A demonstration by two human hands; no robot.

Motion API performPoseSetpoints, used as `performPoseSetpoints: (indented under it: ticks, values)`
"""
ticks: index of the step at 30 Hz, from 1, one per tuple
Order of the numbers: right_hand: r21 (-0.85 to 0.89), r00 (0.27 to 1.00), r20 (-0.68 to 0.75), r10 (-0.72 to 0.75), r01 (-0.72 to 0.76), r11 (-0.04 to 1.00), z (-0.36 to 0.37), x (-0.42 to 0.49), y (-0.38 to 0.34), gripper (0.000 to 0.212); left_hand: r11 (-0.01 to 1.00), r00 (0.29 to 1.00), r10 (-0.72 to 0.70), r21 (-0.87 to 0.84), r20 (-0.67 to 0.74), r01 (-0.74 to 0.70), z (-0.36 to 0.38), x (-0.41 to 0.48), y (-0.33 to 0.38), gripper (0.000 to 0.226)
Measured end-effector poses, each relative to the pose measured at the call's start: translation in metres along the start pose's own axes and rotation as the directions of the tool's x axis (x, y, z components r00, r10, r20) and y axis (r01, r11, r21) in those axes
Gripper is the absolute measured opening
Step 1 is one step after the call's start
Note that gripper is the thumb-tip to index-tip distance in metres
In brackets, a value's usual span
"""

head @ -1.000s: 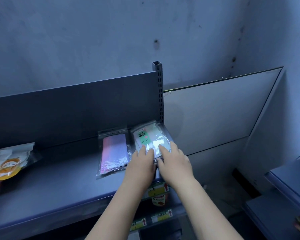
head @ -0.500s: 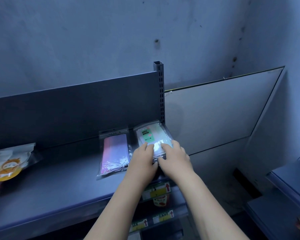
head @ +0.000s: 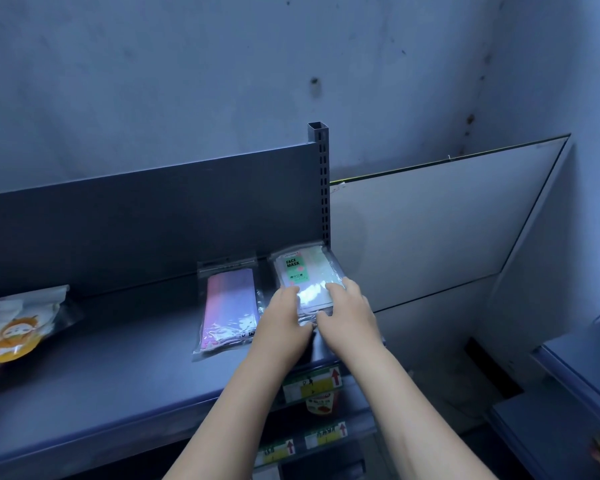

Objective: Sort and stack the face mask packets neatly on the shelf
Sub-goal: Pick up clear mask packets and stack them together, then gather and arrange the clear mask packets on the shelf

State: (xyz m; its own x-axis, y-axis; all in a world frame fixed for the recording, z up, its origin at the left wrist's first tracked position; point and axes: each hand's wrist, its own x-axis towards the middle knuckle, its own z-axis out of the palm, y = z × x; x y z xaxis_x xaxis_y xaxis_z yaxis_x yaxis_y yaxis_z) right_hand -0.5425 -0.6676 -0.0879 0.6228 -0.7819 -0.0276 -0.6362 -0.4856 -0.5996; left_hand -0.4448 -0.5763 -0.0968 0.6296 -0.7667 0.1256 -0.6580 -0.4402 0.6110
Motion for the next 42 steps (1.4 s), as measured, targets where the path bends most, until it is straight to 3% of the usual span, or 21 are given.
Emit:
performPoseSetpoints:
  ticks: [5,14,18,23,27,40,42]
  values:
    - [-0.038,1.000,0.015,0.007,-0.007,0.999,0.002,0.002,-0.001,0.052,0.993,1.000,0.029,0.115,0.011,-0.030,0.001,0.000,-0.001,0.019]
    - [-0.118,0.997,0.009,-0.073,0.073,0.990,0.002,-0.001,0.002,0.060,0.933,0.992,0.127,0.343,-0.016,-0.114,0.003,0.001,-0.007,0.017]
    - [-0.102,0.984,-0.021,-0.176,0.173,0.980,0.001,-0.003,-0.009,0.061,0.810,0.981,0.154,0.584,-0.118,-0.057,-0.014,-0.006,-0.005,0.059]
    - [-0.116,0.970,-0.031,-0.241,0.236,0.965,0.002,-0.009,-0.032,0.062,0.783,0.992,0.041,0.620,-0.122,0.044,-0.040,-0.016,-0.020,0.068]
    - [-0.184,0.958,-0.064,-0.278,0.263,0.947,0.013,-0.020,-0.056,0.063,0.753,0.992,0.001,0.652,-0.128,0.083,-0.066,-0.027,-0.038,0.093]
    - [-0.199,0.953,-0.031,-0.300,0.288,0.937,0.110,-0.063,-0.197,0.067,0.747,0.975,-0.030,0.644,-0.220,0.168,-0.193,-0.075,-0.155,0.094]
    - [-0.182,0.959,-0.036,-0.282,0.271,0.945,0.129,-0.073,-0.221,0.067,0.750,0.977,-0.037,0.640,-0.210,0.166,-0.216,-0.084,-0.179,0.086]
